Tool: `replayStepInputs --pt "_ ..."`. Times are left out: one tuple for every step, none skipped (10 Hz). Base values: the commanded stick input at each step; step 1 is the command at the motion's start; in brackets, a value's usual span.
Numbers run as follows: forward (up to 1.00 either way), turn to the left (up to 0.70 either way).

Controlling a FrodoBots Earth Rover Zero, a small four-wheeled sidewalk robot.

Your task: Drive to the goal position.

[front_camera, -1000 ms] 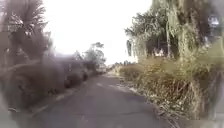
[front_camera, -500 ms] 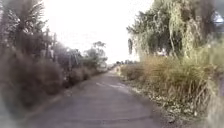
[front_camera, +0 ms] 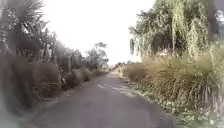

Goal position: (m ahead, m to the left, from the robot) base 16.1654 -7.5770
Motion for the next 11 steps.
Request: replayStepInputs --pt "0.5 0.01" --pt "0.5 0.01" --pt "0.5 0.01" --pt "0.5 0.01" --pt "0.5 0.01" --pt "0.5 0.01" --pt "0.5 0.01" --pt "0.5 0.01" --pt "0.5 0.01" --pt "0.5 0.01" --pt "0.5 0.01"
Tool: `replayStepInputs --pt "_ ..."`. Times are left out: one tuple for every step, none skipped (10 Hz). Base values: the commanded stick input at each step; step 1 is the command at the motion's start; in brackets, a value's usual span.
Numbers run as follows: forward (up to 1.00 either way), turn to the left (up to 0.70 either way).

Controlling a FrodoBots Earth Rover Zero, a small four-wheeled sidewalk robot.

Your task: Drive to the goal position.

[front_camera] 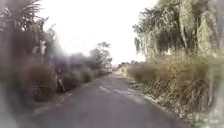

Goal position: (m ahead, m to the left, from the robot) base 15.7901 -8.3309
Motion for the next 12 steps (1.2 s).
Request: replayStepInputs --pt "0.5 0.01" --pt "0.5 0.01" --pt "0.5 0.01" --pt "0.5 0.01" --pt "0.5 0.01" --pt "0.5 0.01" --pt "0.5 0.01" --pt "0.5 0.01" --pt "0.5 0.01" --pt "0.5 0.01" --pt "0.5 0.01" --pt "0.5 0.01"
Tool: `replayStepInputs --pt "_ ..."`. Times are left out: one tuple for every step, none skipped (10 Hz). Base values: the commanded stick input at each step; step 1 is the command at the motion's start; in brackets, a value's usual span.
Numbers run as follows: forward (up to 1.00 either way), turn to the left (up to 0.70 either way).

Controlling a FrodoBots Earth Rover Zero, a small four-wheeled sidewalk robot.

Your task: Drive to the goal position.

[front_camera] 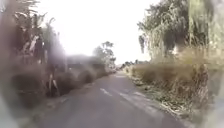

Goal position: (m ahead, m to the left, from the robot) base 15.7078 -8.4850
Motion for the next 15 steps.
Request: replayStepInputs --pt "0.5 0.01" --pt "0.5 0.01" --pt "0.5 0.01" --pt "0.5 0.01" --pt "0.5 0.01" --pt "0.5 0.01" --pt "0.5 0.01" --pt "0.5 0.01" --pt "0.5 0.01" --pt "0.5 0.01" --pt "0.5 0.01" --pt "0.5 0.01" --pt "0.5 0.01" --pt "0.5 0.01" --pt "0.5 0.01"
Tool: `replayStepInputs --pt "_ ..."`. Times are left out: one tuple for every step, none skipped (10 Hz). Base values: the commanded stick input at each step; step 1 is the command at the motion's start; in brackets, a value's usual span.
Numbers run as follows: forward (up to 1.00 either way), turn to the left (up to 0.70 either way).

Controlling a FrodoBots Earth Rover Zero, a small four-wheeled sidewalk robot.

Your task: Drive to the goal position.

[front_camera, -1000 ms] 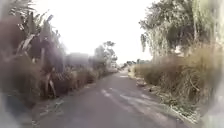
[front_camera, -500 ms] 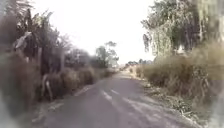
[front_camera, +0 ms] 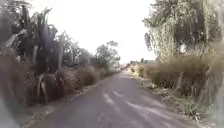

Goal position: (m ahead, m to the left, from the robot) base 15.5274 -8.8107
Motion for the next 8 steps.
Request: replayStepInputs --pt "0.5 0.01" --pt "0.5 0.01" --pt "0.5 0.01" --pt "0.5 0.01" --pt "0.5 0.01" --pt "0.5 0.01" --pt "0.5 0.01" --pt "0.5 0.01"
